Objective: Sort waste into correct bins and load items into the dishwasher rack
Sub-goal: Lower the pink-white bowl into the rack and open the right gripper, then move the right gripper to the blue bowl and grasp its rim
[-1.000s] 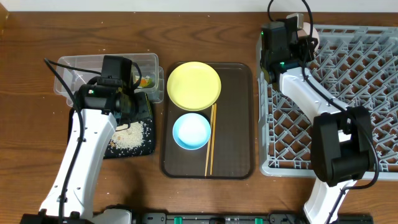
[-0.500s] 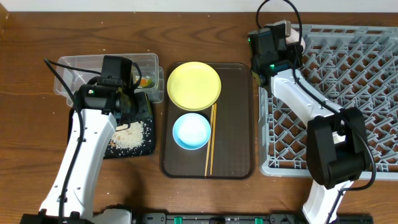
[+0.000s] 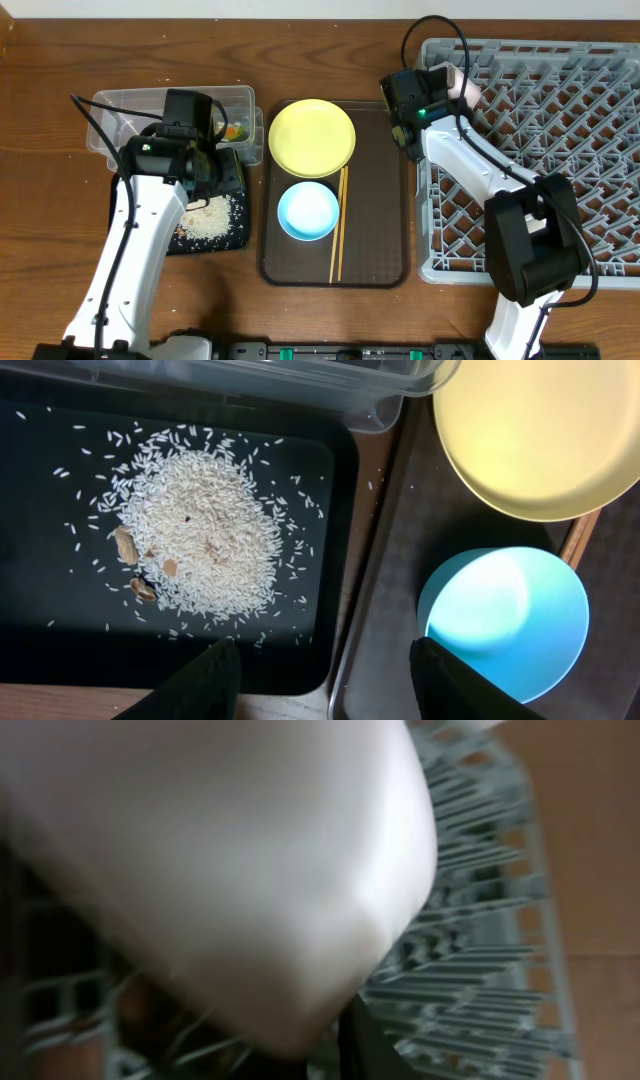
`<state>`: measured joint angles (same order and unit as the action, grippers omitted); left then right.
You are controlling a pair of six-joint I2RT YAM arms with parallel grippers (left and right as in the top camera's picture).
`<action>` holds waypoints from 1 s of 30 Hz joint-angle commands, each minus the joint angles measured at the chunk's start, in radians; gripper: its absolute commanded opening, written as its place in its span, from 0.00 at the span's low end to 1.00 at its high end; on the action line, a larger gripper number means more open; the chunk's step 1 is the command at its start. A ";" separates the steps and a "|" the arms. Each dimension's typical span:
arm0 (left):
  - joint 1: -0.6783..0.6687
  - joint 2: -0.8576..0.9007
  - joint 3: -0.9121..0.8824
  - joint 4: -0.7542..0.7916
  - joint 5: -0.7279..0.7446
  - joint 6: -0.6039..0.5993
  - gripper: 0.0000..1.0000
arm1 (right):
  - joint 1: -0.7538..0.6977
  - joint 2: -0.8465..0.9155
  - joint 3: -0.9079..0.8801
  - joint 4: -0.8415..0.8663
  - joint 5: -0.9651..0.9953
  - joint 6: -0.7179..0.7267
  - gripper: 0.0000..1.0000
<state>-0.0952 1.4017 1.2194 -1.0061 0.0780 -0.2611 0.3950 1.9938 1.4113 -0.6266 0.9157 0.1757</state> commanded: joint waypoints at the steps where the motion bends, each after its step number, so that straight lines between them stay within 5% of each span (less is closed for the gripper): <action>1: 0.000 0.003 -0.005 -0.003 -0.011 0.005 0.58 | 0.004 -0.027 -0.011 -0.018 -0.153 0.083 0.13; 9: 0.000 0.003 -0.005 -0.003 -0.012 0.005 0.58 | -0.003 -0.190 -0.011 -0.054 -0.234 0.082 0.30; 17: 0.000 0.003 -0.005 -0.003 -0.012 0.006 0.58 | 0.004 -0.322 -0.011 -0.060 -0.628 0.081 0.69; 23: 0.001 0.003 -0.005 -0.043 -0.154 -0.058 0.58 | 0.024 -0.308 -0.012 -0.064 -1.104 0.081 0.71; 30: 0.001 0.003 -0.005 -0.092 -0.281 -0.172 0.58 | 0.101 -0.283 -0.013 -0.140 -1.178 0.043 0.70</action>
<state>-0.0952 1.4017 1.2190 -1.0946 -0.1253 -0.3786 0.4557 1.6939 1.3994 -0.7521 -0.1627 0.2440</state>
